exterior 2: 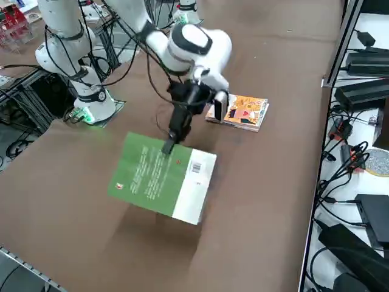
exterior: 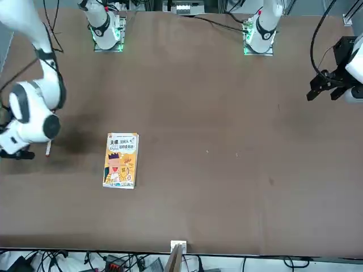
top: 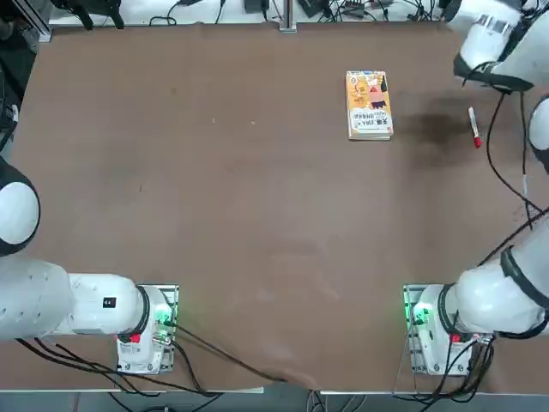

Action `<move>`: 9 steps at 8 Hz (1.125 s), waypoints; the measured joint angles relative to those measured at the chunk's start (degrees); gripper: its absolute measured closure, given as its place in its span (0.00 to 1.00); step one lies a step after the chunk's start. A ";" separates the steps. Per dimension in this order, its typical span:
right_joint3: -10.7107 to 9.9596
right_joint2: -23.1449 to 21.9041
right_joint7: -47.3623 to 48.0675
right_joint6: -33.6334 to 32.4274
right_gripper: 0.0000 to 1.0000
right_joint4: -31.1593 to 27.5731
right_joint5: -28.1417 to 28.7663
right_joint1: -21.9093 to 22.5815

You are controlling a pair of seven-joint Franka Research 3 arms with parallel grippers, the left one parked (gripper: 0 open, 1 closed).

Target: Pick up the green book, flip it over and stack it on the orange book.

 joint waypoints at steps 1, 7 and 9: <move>1.77 -2.33 -3.82 -0.65 0.88 0.58 5.38 0.76; 7.52 -4.48 -8.33 -6.06 0.88 16.71 50.59 10.93; 7.63 -3.93 -8.35 -6.03 0.88 19.43 64.42 11.89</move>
